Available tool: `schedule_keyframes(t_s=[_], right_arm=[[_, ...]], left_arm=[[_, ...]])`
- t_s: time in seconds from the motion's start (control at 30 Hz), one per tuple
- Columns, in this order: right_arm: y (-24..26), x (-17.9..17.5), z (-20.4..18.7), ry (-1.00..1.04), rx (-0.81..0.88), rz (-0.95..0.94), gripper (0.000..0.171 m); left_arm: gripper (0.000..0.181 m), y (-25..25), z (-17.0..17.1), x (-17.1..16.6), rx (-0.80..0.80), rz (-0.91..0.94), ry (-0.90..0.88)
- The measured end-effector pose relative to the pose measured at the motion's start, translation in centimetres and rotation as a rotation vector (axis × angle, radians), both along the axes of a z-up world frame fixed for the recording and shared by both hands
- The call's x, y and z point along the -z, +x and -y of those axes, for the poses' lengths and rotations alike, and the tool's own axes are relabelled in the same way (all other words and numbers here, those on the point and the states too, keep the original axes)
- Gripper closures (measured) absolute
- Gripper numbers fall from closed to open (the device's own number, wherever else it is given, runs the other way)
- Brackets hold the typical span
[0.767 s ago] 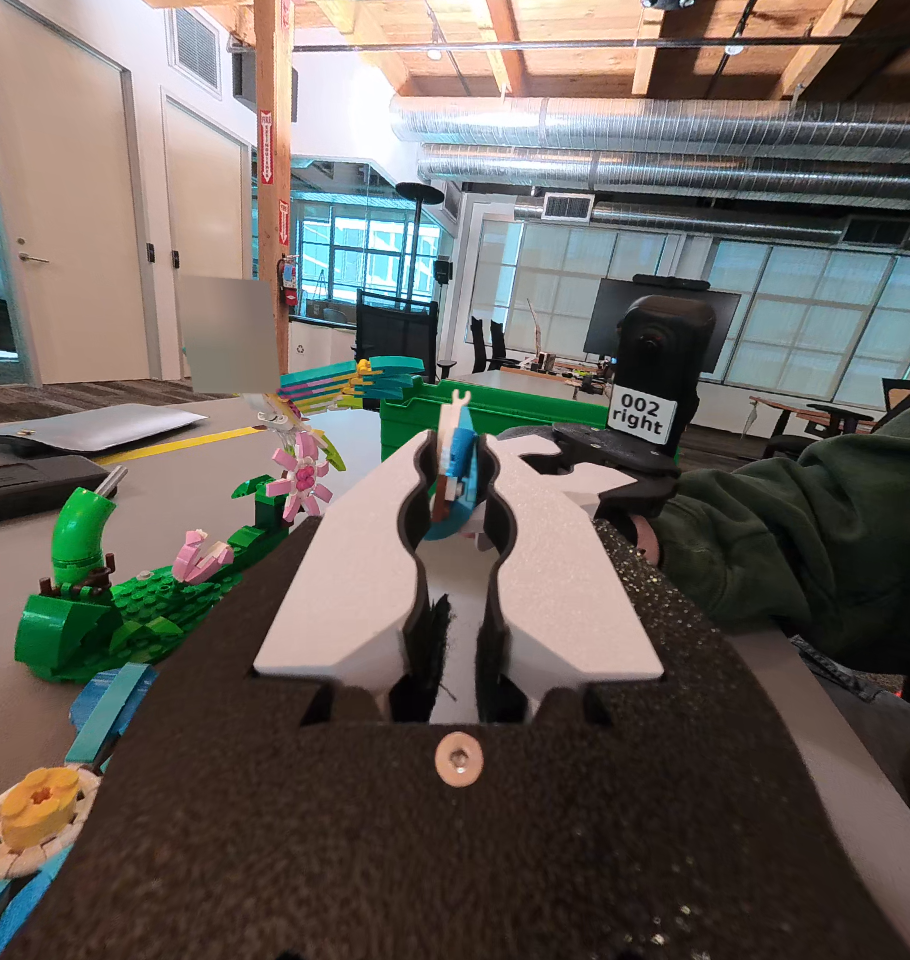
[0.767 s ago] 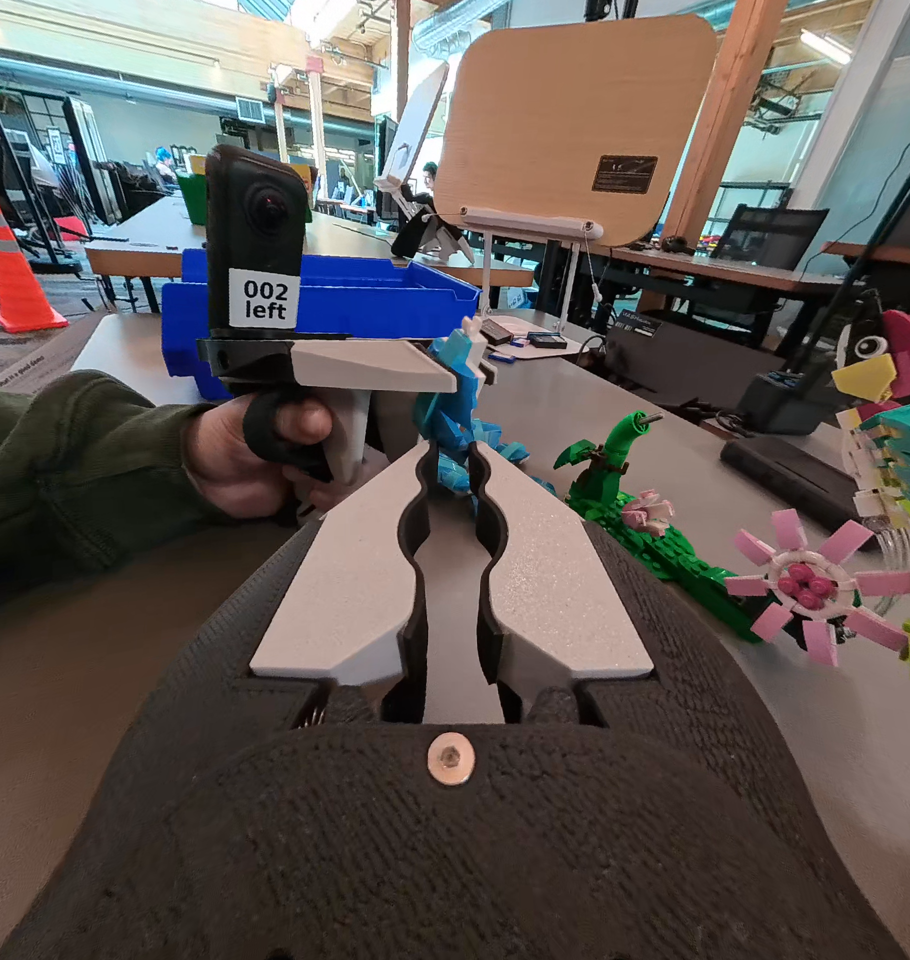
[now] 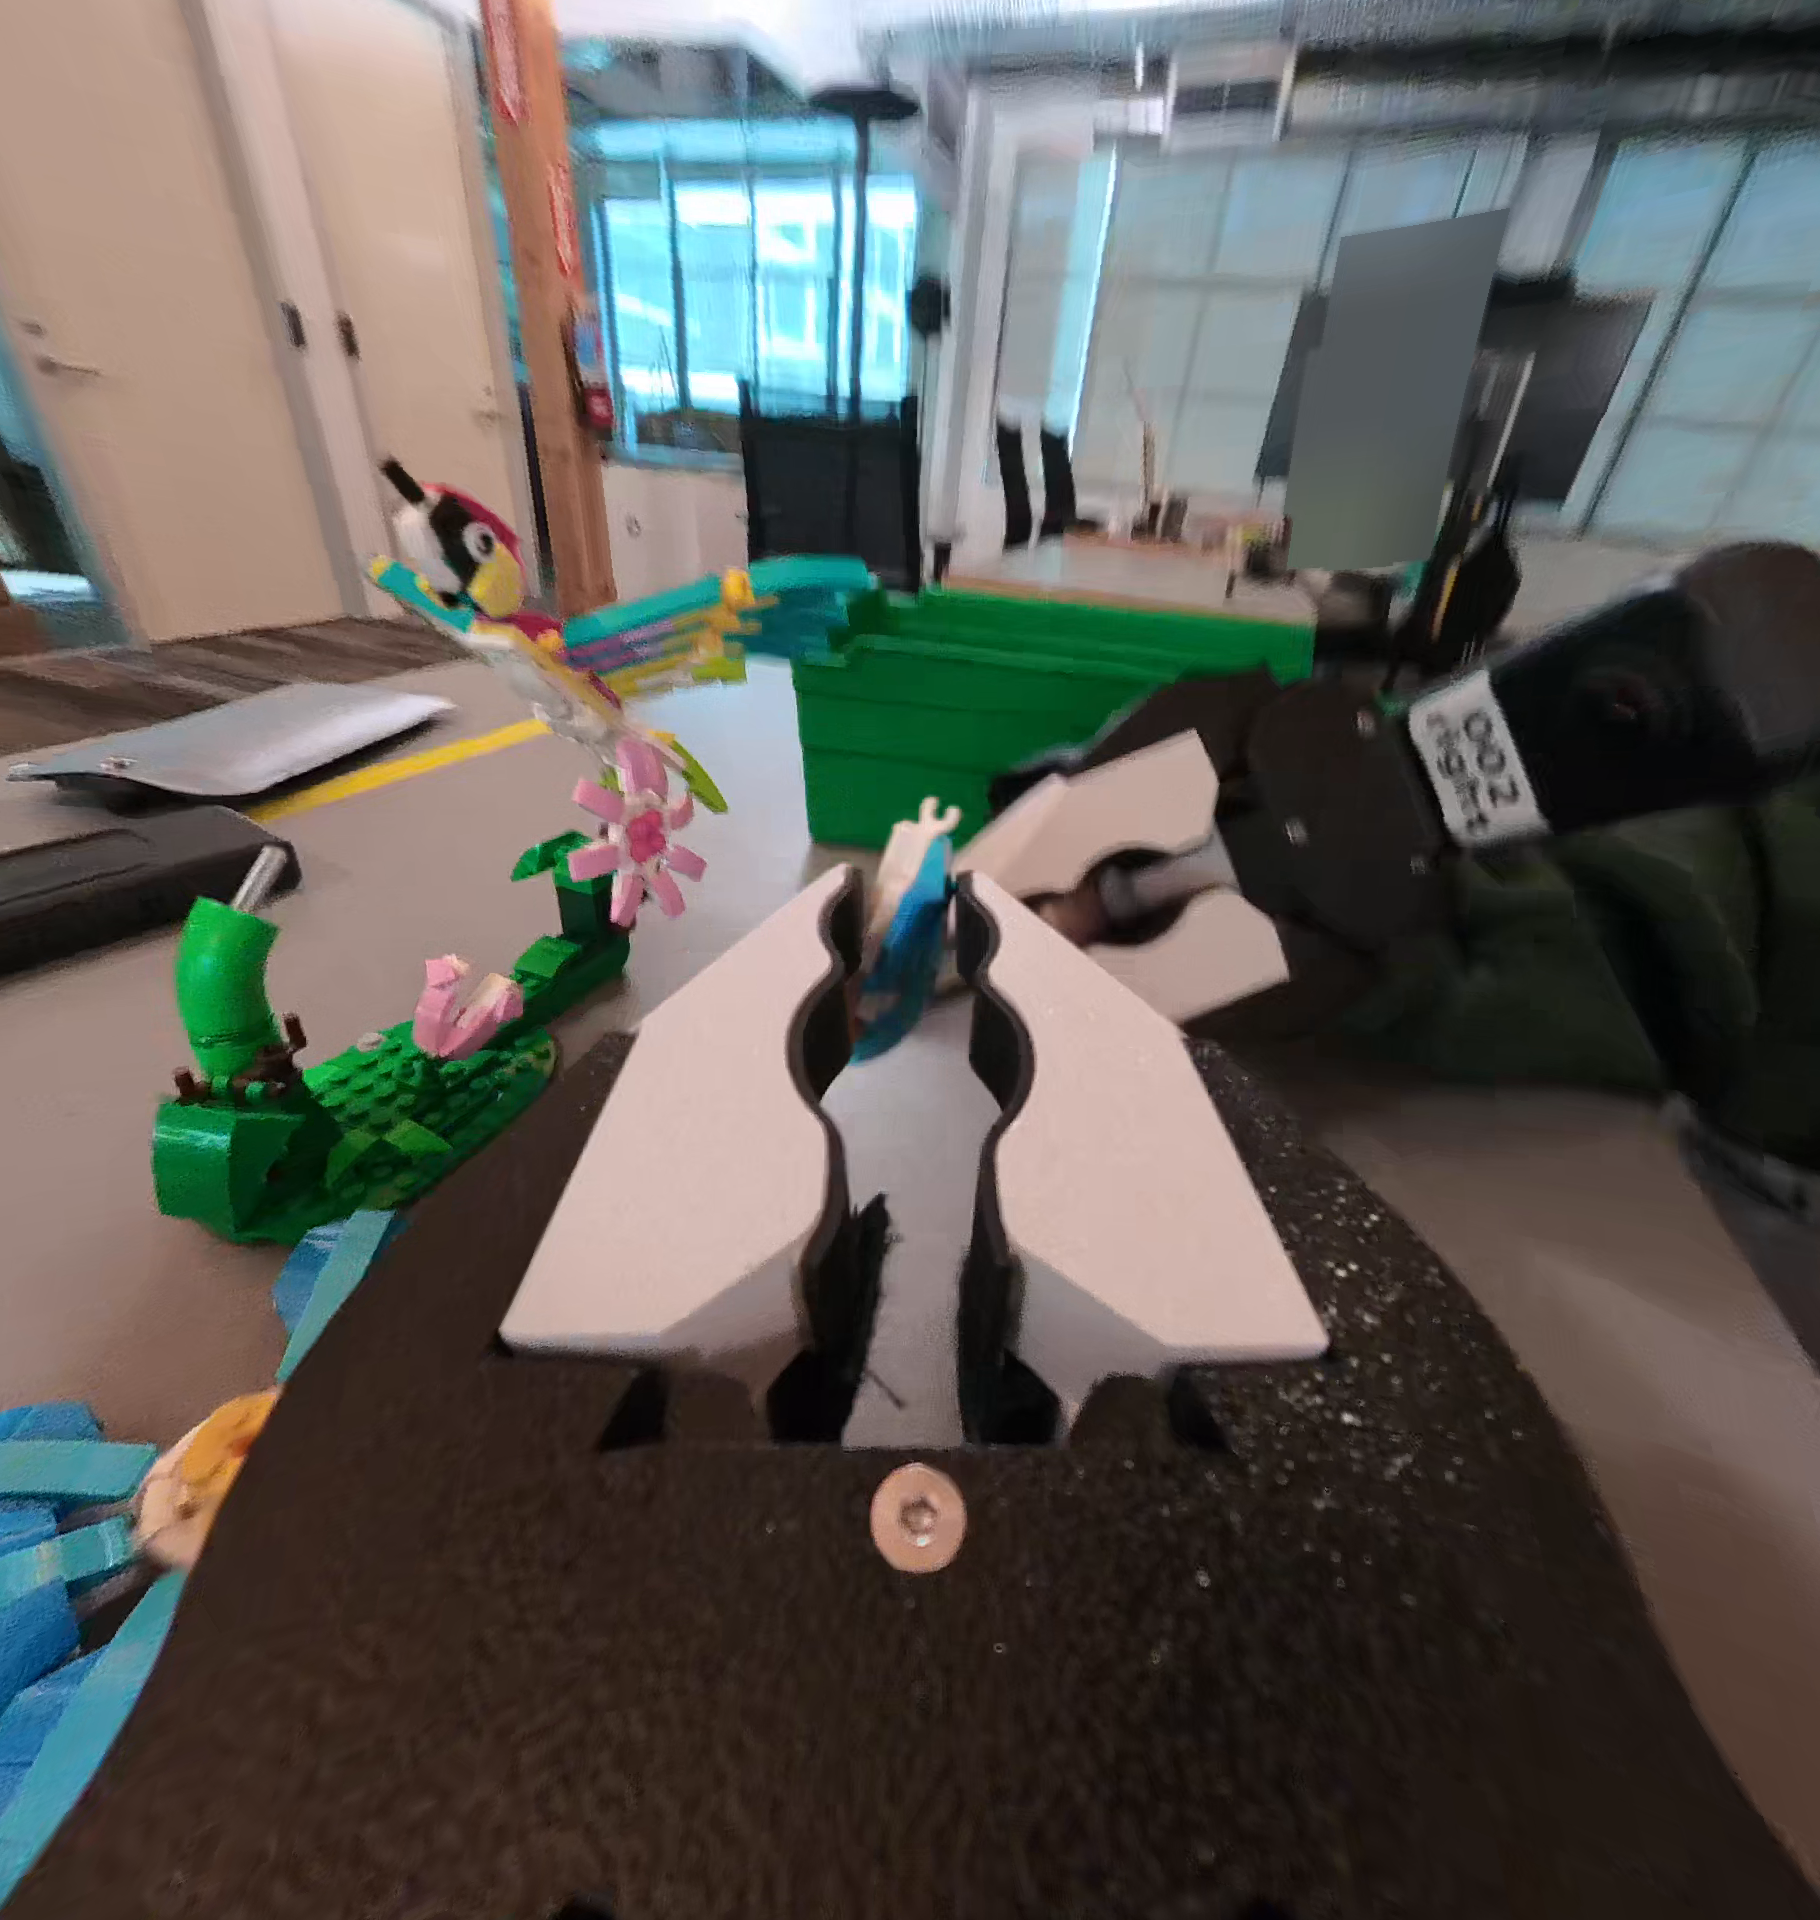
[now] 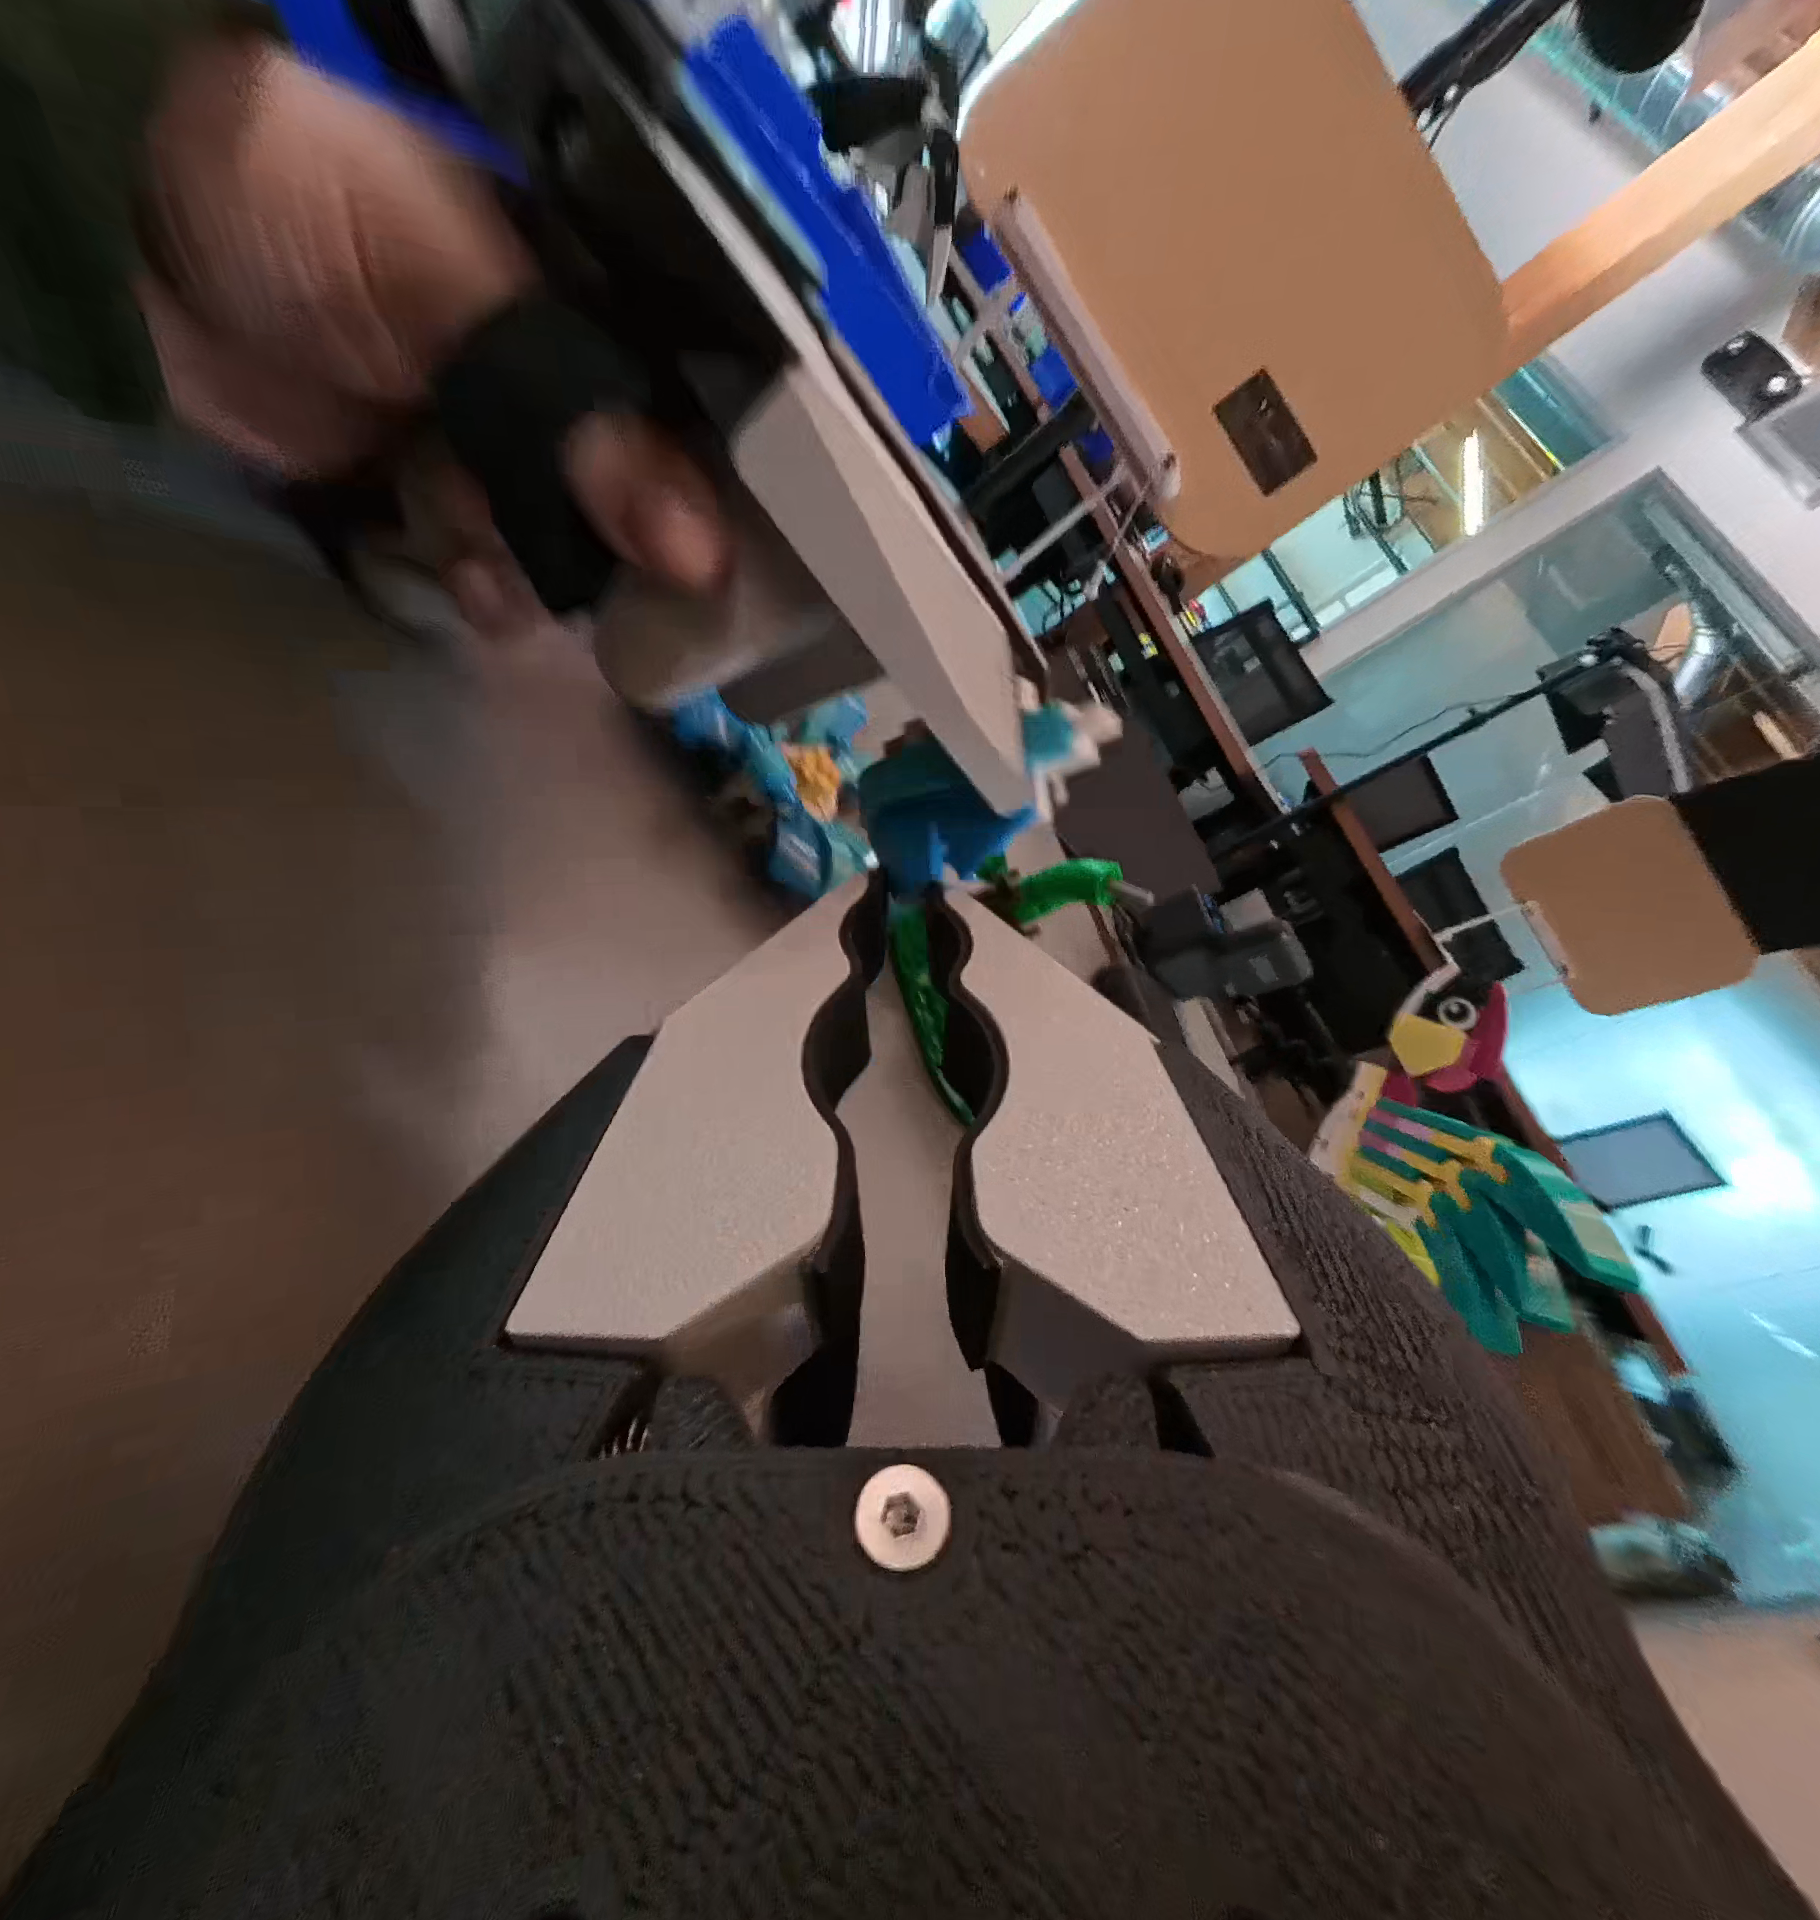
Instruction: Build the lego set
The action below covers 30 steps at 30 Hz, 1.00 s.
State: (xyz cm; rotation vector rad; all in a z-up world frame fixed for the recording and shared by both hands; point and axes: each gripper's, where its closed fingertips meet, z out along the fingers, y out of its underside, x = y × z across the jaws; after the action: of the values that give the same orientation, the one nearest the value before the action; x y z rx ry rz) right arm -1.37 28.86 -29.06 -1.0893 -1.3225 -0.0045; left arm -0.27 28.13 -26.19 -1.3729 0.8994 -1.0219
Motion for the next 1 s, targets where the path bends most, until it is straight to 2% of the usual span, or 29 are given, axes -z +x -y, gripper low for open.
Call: schedule_keyframes(t_s=[0.03,0.13,0.2,0.23,0.27,0.47,0.53,0.57,0.67,0.77,0.9,1.0], right_arm=[[0.6,0.3,-0.7,0.038,0.026,0.04,0.166],[1.2,1.6,-1.2,0.165,0.047,0.198,0.167],[1.3,2.4,-1.4,0.231,0.067,0.287,0.167],[1.4,2.6,-1.6,0.247,0.077,0.313,0.168],[1.5,2.7,-1.7,0.256,0.083,0.33,0.168],[1.3,3.3,-1.6,0.267,0.083,0.37,0.168],[1.3,3.3,-1.6,0.262,0.081,0.369,0.167],[1.4,3.4,-1.6,0.261,0.082,0.369,0.167],[1.4,3.4,-1.7,0.236,0.076,0.341,0.166],[1.1,2.9,-1.0,0.183,0.028,0.26,0.16],[0.9,3.6,-0.7,0.207,0.019,0.314,0.163],[0.9,3.5,-0.6,0.152,0.031,0.293,0.164]], left_arm=[[0.167,-0.1,0.2,0.9,0.001,-0.083,0.022],[0.168,-0.3,0.3,3.4,-0.047,-0.329,0.166],[0.168,-0.3,0.1,4.0,-0.102,-0.416,0.256],[0.16,-0.4,-0.4,4.0,-0.154,-0.444,0.304],[0.141,-0.4,-0.7,4.0,-0.197,-0.479,0.359],[0.145,0.1,-0.9,5.8,-0.265,-0.771,0.65],[0.162,-0.4,-1.5,5.9,-0.326,-0.879,0.747],[0.165,-0.5,-1.6,5.9,-0.339,-0.925,0.787],[0.169,-0.3,-1.6,6.2,-0.343,-0.977,0.776],[0.169,-0.5,-1.8,6.2,-0.343,-0.945,0.72],[0.169,-0.4,-1.6,6.8,-0.303,-0.903,0.633],[0.169,-0.2,-1.5,6.7,-0.272,-0.815,0.538]])
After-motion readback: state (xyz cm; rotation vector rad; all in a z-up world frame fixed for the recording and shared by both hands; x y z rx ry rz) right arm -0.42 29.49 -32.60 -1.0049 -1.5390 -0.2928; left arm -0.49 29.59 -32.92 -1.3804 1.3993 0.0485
